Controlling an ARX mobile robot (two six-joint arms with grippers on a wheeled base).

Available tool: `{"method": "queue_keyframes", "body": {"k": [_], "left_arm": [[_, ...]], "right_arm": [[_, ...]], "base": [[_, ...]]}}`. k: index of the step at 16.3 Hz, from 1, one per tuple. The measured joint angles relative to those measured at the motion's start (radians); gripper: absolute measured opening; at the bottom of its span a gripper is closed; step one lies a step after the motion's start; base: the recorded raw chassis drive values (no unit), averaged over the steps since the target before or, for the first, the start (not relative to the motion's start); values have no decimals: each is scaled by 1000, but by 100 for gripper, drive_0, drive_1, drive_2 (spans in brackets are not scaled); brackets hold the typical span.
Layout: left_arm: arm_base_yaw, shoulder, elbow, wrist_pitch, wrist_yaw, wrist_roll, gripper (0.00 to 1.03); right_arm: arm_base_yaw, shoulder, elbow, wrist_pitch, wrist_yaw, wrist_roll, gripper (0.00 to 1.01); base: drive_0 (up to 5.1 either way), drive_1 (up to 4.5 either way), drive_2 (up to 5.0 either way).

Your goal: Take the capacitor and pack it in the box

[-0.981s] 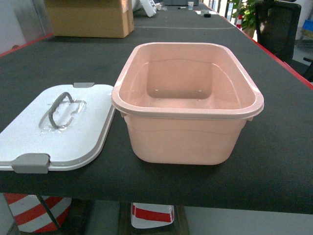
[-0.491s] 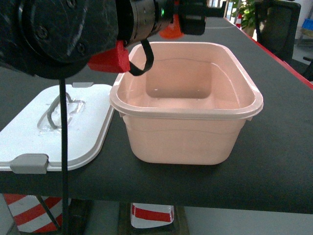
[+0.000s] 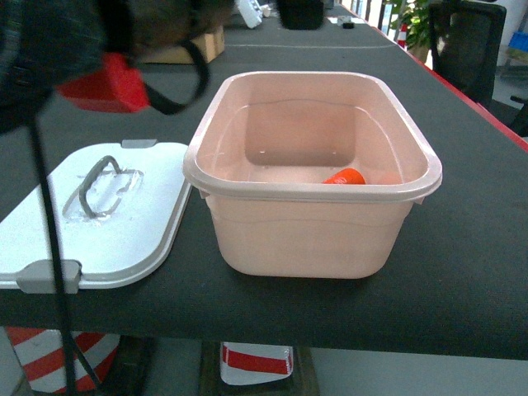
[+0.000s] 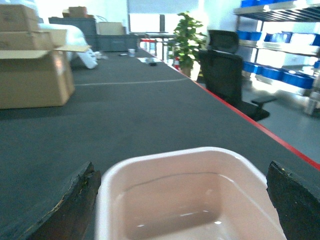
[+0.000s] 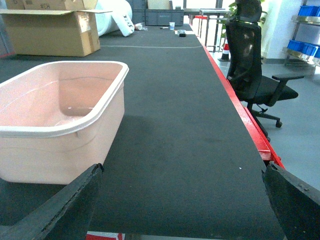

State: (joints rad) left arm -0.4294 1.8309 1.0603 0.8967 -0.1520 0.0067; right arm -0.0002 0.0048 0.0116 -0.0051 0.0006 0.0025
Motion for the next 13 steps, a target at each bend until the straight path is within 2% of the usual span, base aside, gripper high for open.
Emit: {"method": "queue_keyframes", "body": {"k": [2, 4, 7, 10, 12, 13], "left_arm": [[41, -30, -22, 4, 0, 0, 98], [106, -69, -49, 18, 0, 2, 98], [162, -92, -69, 18, 0, 1, 98], [247, -96, -104, 17, 3, 1, 98], [315, -9, -121, 6, 30, 1, 98], [332, 41, -121, 10, 25, 1, 98]], "right_arm": [[0, 0, 0, 0, 0, 0, 98], [0, 0, 0, 0, 0, 0, 98], [0, 0, 0, 0, 0, 0, 98], [0, 0, 0, 0, 0, 0, 98], [0, 0, 0, 0, 0, 0, 98], [0, 0, 0, 0, 0, 0, 98]], "base": [[0, 0, 0], [0, 0, 0], [0, 0, 0], [0, 0, 0], [0, 0, 0], [0, 0, 0]]}}
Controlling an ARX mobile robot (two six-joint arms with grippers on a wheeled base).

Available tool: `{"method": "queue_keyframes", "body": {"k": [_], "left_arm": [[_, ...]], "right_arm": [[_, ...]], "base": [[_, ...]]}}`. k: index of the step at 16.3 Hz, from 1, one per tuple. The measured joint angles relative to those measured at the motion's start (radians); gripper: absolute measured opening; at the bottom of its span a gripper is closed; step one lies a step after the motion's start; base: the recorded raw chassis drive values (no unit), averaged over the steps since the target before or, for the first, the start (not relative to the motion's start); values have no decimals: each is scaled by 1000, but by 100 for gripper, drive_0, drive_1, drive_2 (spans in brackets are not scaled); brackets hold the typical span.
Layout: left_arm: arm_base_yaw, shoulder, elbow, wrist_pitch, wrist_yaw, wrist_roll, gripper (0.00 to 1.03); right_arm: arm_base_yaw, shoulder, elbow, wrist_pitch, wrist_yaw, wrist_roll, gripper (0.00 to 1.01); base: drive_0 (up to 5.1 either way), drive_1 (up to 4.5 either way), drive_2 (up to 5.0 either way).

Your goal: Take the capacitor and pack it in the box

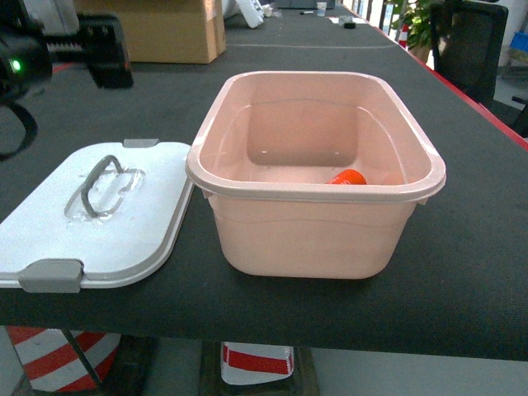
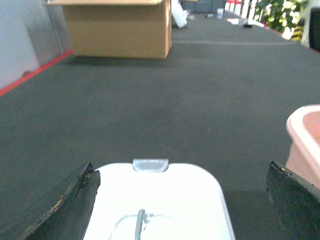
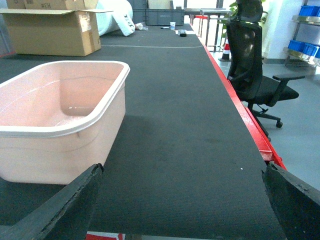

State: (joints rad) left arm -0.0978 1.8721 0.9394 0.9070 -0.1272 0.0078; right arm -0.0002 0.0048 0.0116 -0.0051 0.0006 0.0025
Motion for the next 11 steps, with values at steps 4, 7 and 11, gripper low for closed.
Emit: {"method": "queue_keyframes", "body": {"k": [4, 7, 11], "left_arm": [[46, 233, 65, -24, -21, -8, 98], [51, 375, 162, -78, -10, -11, 98], [47, 445, 232, -144, -24, -30, 60]], "right_arm": [[0, 0, 0, 0, 0, 0, 98], [0, 0, 0, 0, 0, 0, 98], [0, 0, 0, 0, 0, 0, 98]], "base": [[0, 0, 0], [0, 0, 0], [0, 0, 0]]}}
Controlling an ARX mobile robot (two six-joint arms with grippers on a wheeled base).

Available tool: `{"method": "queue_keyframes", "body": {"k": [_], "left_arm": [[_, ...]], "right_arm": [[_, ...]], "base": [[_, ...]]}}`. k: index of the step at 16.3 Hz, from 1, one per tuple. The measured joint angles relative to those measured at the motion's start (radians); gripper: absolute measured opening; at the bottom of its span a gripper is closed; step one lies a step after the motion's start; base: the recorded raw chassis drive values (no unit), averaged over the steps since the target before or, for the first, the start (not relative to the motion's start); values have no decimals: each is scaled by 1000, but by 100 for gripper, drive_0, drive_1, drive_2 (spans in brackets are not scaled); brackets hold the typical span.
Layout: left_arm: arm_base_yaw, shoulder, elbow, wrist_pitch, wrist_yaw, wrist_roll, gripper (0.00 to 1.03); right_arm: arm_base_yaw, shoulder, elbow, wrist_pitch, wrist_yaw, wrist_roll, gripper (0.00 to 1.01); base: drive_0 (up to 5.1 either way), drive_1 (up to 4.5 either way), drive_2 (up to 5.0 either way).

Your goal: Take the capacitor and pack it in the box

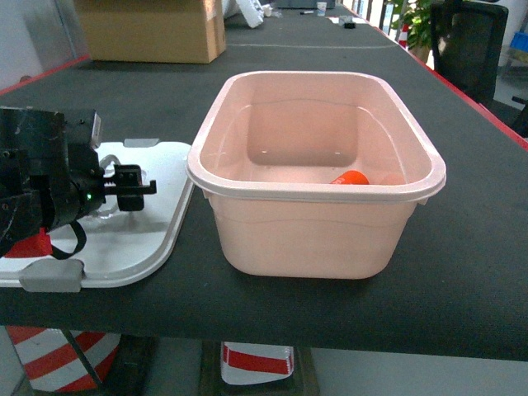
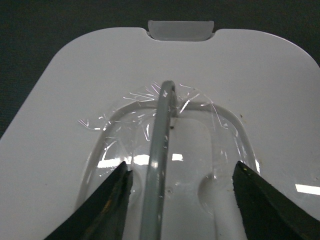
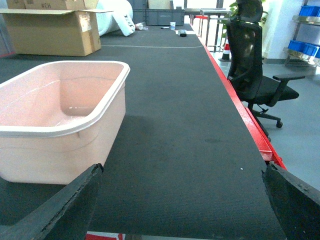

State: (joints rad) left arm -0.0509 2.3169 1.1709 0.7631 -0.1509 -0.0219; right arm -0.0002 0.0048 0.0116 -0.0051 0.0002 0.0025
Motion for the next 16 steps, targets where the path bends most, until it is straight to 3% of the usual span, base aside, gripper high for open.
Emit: {"method": "queue_keyframes", "body": {"k": [5, 9, 12, 14, 16], "left_arm": [[7, 11, 5, 31, -12, -3, 5], [24, 0, 5, 14, 17, 23, 2], [29, -171, 3, -45, 21, 31, 2], [21, -335, 26, -58, 2, 22, 2], [-27, -444, 42, -115, -61, 2, 2]], "right_arm": [[0, 0, 0, 0, 0, 0, 98], [0, 0, 0, 0, 0, 0, 98], [0, 0, 0, 0, 0, 0, 98], [0, 0, 0, 0, 0, 0, 98], [0, 0, 0, 0, 0, 0, 98]], "base": [[0, 0, 0], [0, 0, 0], [0, 0, 0], [0, 0, 0], [0, 0, 0]]}}
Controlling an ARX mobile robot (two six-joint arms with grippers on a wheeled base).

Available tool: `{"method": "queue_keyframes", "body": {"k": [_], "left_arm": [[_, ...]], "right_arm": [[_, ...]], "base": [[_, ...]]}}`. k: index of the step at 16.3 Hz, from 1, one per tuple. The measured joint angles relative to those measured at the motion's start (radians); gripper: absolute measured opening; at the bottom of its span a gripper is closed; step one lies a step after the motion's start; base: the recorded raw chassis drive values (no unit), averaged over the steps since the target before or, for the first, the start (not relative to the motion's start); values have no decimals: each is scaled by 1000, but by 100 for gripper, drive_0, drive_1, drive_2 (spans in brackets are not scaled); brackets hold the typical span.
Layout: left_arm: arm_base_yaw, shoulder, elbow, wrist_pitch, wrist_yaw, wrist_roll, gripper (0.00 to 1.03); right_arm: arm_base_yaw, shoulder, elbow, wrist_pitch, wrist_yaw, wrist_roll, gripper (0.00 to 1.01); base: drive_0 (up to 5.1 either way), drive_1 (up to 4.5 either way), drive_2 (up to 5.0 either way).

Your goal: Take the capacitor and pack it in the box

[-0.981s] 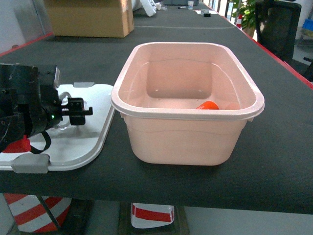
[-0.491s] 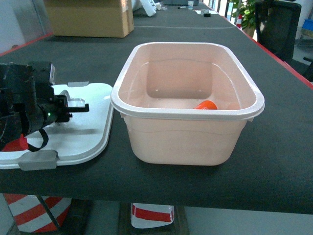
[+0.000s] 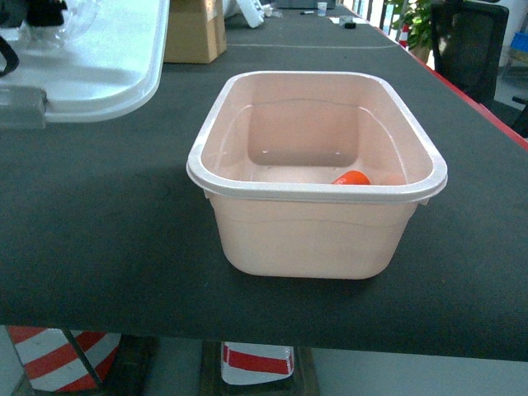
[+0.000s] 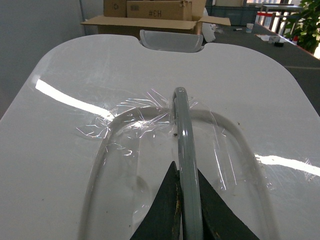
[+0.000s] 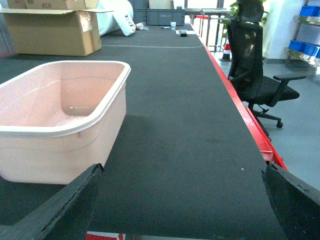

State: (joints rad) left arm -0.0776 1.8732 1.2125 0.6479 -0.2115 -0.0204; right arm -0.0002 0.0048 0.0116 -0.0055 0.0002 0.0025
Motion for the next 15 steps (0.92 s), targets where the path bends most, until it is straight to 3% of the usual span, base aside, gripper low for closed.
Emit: {"method": "queue_keyframes", "body": {"k": [3, 7, 10, 15], "left_arm": [[-173, -71, -1, -136, -95, -36, 2], [-383, -31, 93, -210, -188, -80, 2], [-468, 64, 172, -253, -256, -90, 2], [-543, 171, 270, -312, -317, -139, 2]], "right_arm": [[0, 0, 0, 0, 0, 0, 98], [0, 0, 0, 1, 0, 0, 98], [0, 0, 0, 0, 0, 0, 98], [0, 0, 0, 0, 0, 0, 98]], "base": [[0, 0, 0], [0, 0, 0], [0, 0, 0], [0, 0, 0]]}}
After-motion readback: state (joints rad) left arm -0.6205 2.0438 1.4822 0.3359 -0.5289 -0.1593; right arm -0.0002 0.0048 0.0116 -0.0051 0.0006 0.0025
